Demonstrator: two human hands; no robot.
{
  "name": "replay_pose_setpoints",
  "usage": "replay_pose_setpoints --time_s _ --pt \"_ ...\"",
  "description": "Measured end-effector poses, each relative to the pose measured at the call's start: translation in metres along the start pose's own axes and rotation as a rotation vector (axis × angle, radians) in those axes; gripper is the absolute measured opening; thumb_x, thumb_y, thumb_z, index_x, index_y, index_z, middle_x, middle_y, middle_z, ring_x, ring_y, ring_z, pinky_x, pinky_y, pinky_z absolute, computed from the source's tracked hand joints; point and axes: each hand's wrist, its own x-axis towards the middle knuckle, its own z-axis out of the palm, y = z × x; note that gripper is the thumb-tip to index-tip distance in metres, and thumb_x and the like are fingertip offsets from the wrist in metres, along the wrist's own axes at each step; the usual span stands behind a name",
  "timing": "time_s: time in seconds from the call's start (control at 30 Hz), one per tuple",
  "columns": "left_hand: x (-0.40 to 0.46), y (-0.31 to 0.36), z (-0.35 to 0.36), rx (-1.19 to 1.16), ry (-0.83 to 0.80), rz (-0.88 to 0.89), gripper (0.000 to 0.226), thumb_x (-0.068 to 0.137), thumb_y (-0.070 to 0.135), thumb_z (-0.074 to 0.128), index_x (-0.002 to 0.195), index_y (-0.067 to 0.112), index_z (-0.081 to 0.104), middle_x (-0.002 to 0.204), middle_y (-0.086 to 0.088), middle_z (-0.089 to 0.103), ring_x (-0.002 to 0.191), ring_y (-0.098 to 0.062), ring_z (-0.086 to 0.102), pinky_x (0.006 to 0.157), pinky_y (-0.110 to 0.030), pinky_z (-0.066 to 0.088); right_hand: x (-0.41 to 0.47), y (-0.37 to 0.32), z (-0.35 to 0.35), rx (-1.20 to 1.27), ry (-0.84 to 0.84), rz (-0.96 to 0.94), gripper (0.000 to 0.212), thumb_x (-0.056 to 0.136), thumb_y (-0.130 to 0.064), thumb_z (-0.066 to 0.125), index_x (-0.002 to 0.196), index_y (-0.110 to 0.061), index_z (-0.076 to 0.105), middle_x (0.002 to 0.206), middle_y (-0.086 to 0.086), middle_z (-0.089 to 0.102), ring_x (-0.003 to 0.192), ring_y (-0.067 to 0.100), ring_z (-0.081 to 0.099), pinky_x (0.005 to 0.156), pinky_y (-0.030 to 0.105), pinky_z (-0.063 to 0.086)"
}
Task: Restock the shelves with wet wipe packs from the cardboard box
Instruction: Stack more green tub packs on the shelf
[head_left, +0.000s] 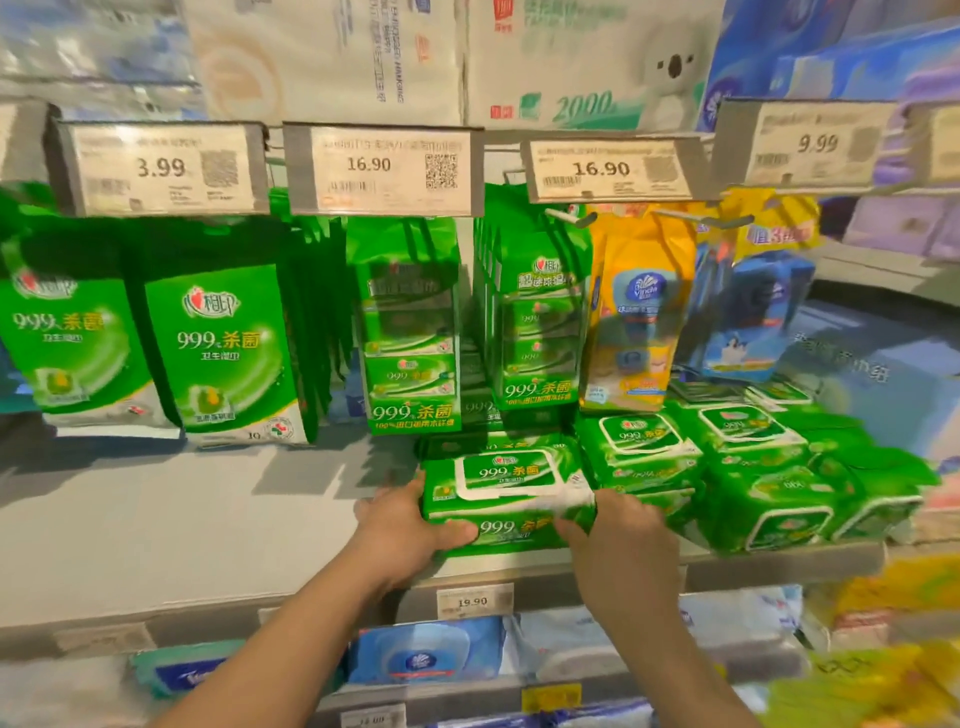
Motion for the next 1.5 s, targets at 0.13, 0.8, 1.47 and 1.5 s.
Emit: replay_pose_setpoints --time_s 0.13,0.8,1.47,1.5 --pt "-0.009 0.015 0.001 0.196 0.153 0.066 0.04 0.078 0.054 0.074 0.113 0.038 0.063 0.108 0.006 0.071 0.106 -0.021 0.061 0.094 -0.034 0.047 0.007 -0.011 -0.013 0.155 -0.076 0.06 0.05 0.094 -0.053 0.065 0.136 -0.028 0.055 0.108 -0.006 0.07 0.1 0.021 0.062 0.079 0.033 0.045" --pt "0.001 0.008 0.013 0.295 0.294 0.026 0.036 0.087 0.05 0.062 0.118 0.033 0.063 0.109 -0.001 0.072 0.099 -0.025 0.064 0.085 -0.036 0.053 0.007 -0.012 0.014 0.076 -0.068 -0.08 0.052 0.088 -0.032 0.068 0.14 -0.029 0.062 0.074 -0.001 0.06 0.064 0.025 0.061 0.057 0.034 0.046" --pt "-0.219 -0.103 -0.023 0.484 0.657 -0.383 0.103 0.072 0.093 0.022 0.154 0.031 0.026 0.16 0.003 0.03 0.146 -0.027 0.025 0.117 -0.05 0.025 -0.105 -0.153 0.007 0.389 -0.517 -0.578 0.062 0.095 -0.069 0.027 0.136 -0.038 0.062 0.148 -0.016 0.055 0.148 0.016 0.037 0.124 0.045 0.021" --pt "-0.233 -0.113 -0.028 0.462 0.666 -0.431 0.104 0.07 0.094 0.02 0.154 0.033 0.022 0.161 0.004 0.026 0.147 -0.027 0.021 0.117 -0.052 0.024 -0.116 -0.167 0.004 0.392 -0.537 -0.619 0.07 0.092 -0.072 0.021 0.14 -0.038 0.059 0.152 -0.015 0.051 0.15 0.016 0.033 0.125 0.046 0.018"
